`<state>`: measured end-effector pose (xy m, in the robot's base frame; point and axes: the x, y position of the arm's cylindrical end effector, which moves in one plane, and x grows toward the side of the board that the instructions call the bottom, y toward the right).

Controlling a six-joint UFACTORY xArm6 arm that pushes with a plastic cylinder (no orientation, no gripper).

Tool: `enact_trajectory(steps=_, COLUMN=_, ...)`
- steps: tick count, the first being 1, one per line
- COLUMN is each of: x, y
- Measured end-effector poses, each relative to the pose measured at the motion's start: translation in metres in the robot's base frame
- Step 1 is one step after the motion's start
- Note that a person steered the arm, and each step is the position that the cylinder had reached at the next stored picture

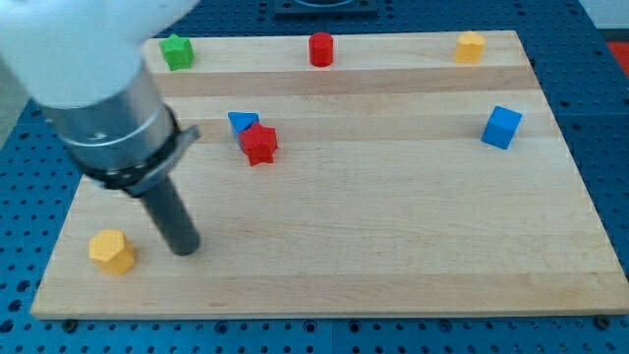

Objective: Move the red star at the bottom center of the table

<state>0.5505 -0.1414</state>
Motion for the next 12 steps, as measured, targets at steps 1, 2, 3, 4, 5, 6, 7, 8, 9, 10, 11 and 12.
enact_trajectory(steps=1, x=-0.021, y=0.012)
enact_trajectory(steps=2, x=-0.052, y=0.01)
enact_trajectory(steps=3, x=-0.086, y=0.01)
enact_trajectory(steps=4, x=-0.115, y=0.01)
enact_trajectory(steps=5, x=-0.142, y=0.012)
enact_trajectory(steps=6, x=-0.162, y=0.03)
enact_trajectory(steps=7, x=-0.161, y=0.067)
enact_trajectory(steps=8, x=-0.15, y=0.088)
enact_trajectory(steps=9, x=-0.134, y=0.085)
enact_trajectory(steps=10, x=-0.133, y=0.066)
enact_trajectory(steps=11, x=-0.133, y=0.046)
enact_trajectory(steps=12, x=-0.127, y=0.036)
